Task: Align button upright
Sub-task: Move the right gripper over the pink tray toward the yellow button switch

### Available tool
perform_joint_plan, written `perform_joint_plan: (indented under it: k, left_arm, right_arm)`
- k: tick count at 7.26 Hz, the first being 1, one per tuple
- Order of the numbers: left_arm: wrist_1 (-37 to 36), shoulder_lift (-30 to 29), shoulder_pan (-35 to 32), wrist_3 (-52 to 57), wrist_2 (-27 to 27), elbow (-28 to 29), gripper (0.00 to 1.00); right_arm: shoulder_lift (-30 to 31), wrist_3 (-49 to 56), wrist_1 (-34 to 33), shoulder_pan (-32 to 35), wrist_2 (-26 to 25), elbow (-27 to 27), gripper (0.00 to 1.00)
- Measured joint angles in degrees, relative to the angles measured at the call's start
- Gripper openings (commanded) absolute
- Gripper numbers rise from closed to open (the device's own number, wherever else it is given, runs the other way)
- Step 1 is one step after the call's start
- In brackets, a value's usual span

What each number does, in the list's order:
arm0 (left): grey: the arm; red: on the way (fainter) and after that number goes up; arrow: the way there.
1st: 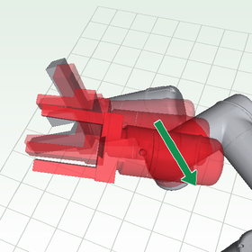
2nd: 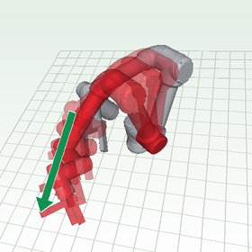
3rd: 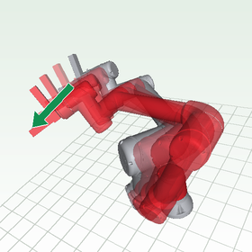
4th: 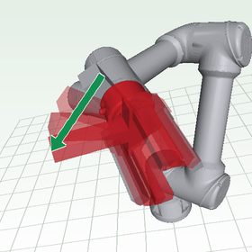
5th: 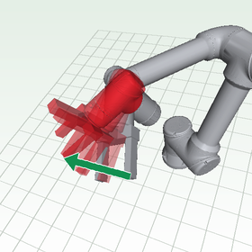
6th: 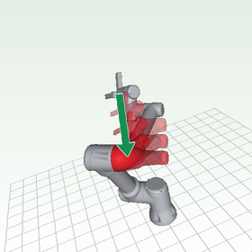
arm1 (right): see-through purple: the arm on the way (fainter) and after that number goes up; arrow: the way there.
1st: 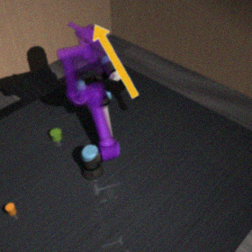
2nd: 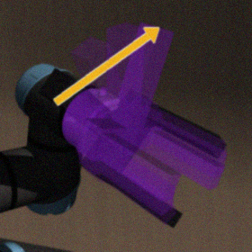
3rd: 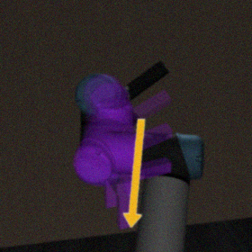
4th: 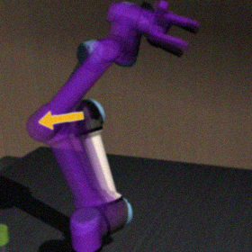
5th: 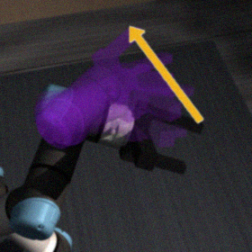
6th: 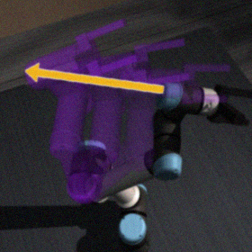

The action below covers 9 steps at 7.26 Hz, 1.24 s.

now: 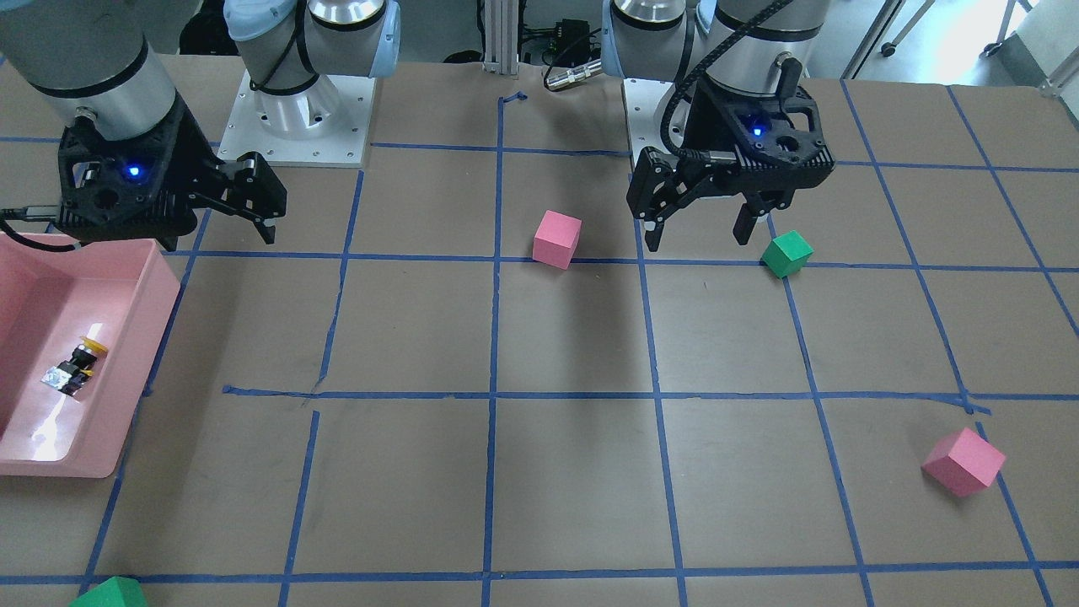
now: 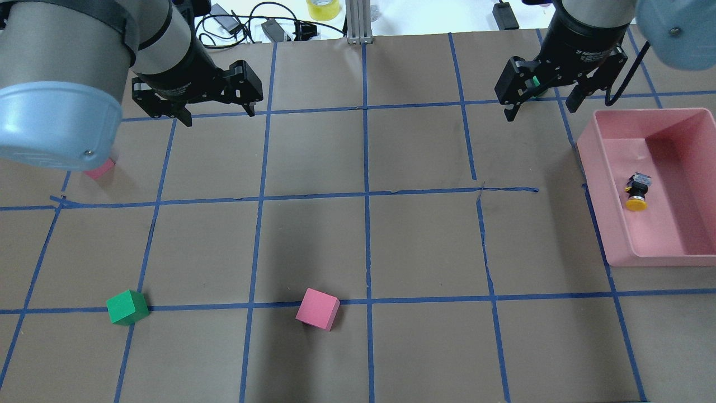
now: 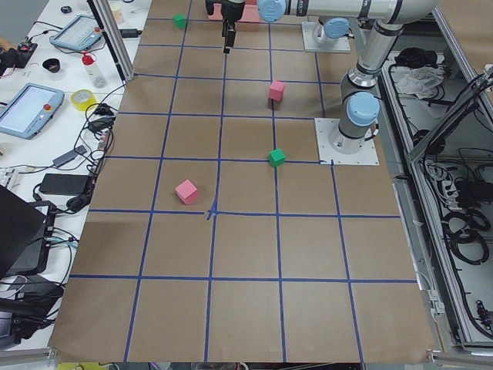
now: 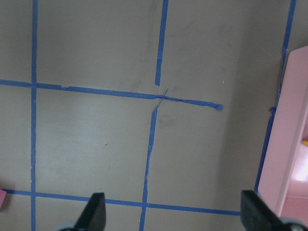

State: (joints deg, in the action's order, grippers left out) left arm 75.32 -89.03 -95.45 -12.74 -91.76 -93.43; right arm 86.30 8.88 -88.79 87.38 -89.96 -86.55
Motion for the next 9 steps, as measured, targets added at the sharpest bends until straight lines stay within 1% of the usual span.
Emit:
perform_joint_plan:
  k: [2, 3, 5, 7, 9]
  left_arm:
    - [0.0, 0.0, 0.0, 0.0, 0.0, 0.0, 1.00]
    - [0.0, 0.0, 0.0, 0.0, 0.0, 0.0, 1.00]
    - [0.0, 0.0, 0.0, 0.0, 0.0, 0.0, 1.00]
    - [0.0, 0.0, 0.0, 0.0, 0.0, 0.0, 1.00]
    - [0.0, 0.0, 0.1, 0.0, 0.0, 0.0, 1.00]
  right_arm:
    - [-0.2, 0.6, -0.3, -1.7, -1.4, -0.2, 1.00]
    - [-0.4, 0.9, -0.4, -3.8, -3.1, -0.3, 1.00]
    - [-0.9, 4.4, -1.3, -9.1, -4.0, -0.7, 1.00]
    - [-1.6, 8.7, -4.3, -14.3, -4.4, -2.2, 1.00]
    - [-2.1, 12.7, -7.9, -19.3, -4.1, -5.3, 1.00]
